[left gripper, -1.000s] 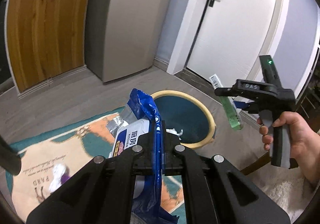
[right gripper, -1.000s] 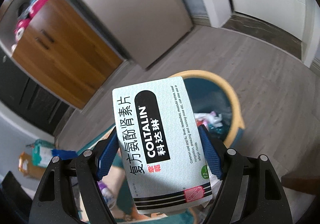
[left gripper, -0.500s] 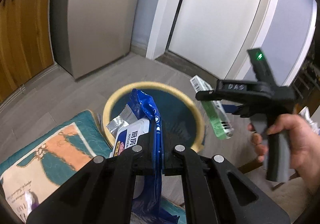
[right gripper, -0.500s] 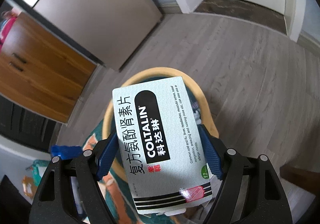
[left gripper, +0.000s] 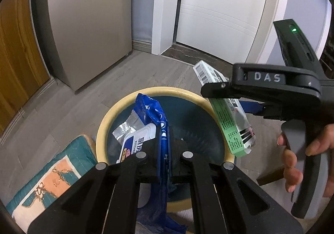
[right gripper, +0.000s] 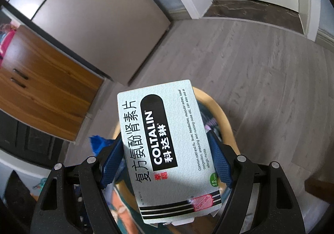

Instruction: Collect trash

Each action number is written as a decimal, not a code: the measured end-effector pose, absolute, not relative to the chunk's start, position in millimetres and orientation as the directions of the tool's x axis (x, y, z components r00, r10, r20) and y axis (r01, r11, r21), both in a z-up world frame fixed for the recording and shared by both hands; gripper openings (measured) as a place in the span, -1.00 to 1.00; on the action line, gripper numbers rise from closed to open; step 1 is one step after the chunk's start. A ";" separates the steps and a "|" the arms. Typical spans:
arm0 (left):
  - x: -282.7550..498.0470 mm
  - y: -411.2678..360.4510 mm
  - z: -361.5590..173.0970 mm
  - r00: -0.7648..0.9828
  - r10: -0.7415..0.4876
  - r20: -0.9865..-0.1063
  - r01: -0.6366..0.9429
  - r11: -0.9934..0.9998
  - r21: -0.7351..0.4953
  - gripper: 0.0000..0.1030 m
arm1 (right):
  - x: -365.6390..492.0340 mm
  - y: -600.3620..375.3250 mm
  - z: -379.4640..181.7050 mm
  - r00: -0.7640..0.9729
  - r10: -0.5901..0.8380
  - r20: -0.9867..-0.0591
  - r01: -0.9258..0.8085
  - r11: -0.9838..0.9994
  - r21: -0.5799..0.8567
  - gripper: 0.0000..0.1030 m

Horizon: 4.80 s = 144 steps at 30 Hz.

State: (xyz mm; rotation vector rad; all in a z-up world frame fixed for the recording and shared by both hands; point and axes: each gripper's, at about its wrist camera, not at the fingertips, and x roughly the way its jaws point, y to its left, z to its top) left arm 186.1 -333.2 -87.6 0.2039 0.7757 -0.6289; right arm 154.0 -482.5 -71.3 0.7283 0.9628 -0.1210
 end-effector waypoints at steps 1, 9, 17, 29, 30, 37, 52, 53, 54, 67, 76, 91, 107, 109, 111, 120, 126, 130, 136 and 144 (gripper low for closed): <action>185.6 -333.5 -87.9 0.543 -0.455 -0.706 0.598 0.800 -0.056 -0.89 | 154.6 -481.8 -70.5 0.592 0.222 -0.775 0.394 0.759 0.518 0.51; 175.6 -311.2 -85.3 0.582 -0.434 -0.688 0.545 0.836 -0.066 0.15 | 158.8 -472.5 -66.0 0.589 0.245 -0.770 0.346 0.785 0.514 0.55; 153.5 -276.5 -64.2 0.621 -0.391 -0.679 0.522 0.853 -0.014 0.18 | 156.6 -460.9 -54.2 0.601 0.245 -0.760 0.312 0.804 0.506 0.71; 104.0 -184.9 -13.6 0.710 -0.311 -0.632 0.427 0.903 0.036 0.88 | 122.2 -420.8 -17.8 0.632 0.285 -0.720 0.255 0.801 0.541 0.84; 99.3 -178.0 -10.0 0.717 -0.301 -0.629 0.422 0.906 0.047 0.88 | 118.2 -413.5 -13.2 0.634 0.291 -0.716 0.243 0.804 0.542 0.86; 63.2 -134.7 -4.0 0.759 -0.227 -0.611 0.368 0.923 0.114 0.89 | 99.3 -363.0 10.9 0.624 0.277 -0.730 0.142 0.879 0.455 0.88; 43.9 -56.2 -13.7 0.767 -0.174 -0.617 0.274 0.959 0.070 0.89 | 85.8 -312.2 20.3 0.607 0.245 -0.756 0.099 0.920 0.378 0.90; 43.0 -52.5 -12.9 0.771 -0.174 -0.613 0.268 0.961 0.064 0.89 | 85.5 -308.3 20.3 0.604 0.246 -0.758 0.093 0.923 0.373 0.90; 42.5 -49.5 -11.8 0.773 -0.174 -0.610 0.262 0.963 0.057 0.89 | 85.1 -303.4 20.3 0.601 0.247 -0.760 0.085 0.926 0.368 0.90; 38.5 -26.6 -13.1 0.778 -0.149 -0.611 0.217 0.975 0.039 0.89 | 80.1 -260.3 17.7 0.563 0.263 -0.783 0.049 0.936 0.349 0.90; 35.1 -11.0 -14.5 0.779 -0.134 -0.613 0.197 0.980 0.036 0.89 | 78.7 -229.6 14.5 0.541 0.244 -0.805 -0.022 0.961 0.276 0.90; 44.4 5.9 -24.3 0.759 -0.077 -0.646 0.125 0.992 0.028 0.89 | 77.2 -212.9 -15.9 0.460 0.283 -0.841 -0.007 0.949 0.316 0.90; 59.7 21.6 -39.8 0.723 0.001 -0.691 0.062 0.996 0.066 0.89 | 90.7 -185.7 -41.3 0.395 0.278 -0.875 -0.098 0.960 0.261 0.90; 60.9 26.1 -38.3 0.723 0.008 -0.690 0.041 0.998 0.055 0.89 | 92.2 -183.7 -46.7 0.387 0.268 -0.882 -0.127 0.963 0.237 0.90; 61.2 28.9 -37.2 0.725 0.009 -0.688 0.032 0.998 0.046 0.89 | 93.1 -179.7 -53.7 0.369 0.267 -0.890 -0.155 0.962 0.224 0.90; 69.4 42.2 -38.1 0.716 0.017 -0.698 -0.015 1.000 0.009 0.89 | 91.1 -134.5 -85.6 0.284 0.301 -0.910 -0.308 0.928 0.211 0.86; 76.9 53.7 -46.2 0.702 0.028 -0.712 -0.032 0.999 0.007 0.89 | 91.3 -90.4 -105.6 0.245 0.313 -0.918 -0.461 0.870 0.174 0.84; 88.9 64.3 -60.9 0.668 0.043 -0.743 -0.054 0.998 0.010 0.89 | 95.6 -72.0 -117.9 0.218 0.323 -0.921 -0.512 0.841 0.174 0.67; 101.7 66.7 -79.7 0.627 0.044 -0.778 -0.060 0.998 0.008 0.89 | 99.2 -55.3 -144.1 0.154 0.315 -0.936 -0.550 0.815 0.184 0.24; 110.2 48.5 -90.4 0.605 0.014 -0.796 -0.001 1.000 0.017 0.89 | 105.3 -70.3 -141.1 0.131 0.363 -0.922 -0.547 0.803 0.238 -0.28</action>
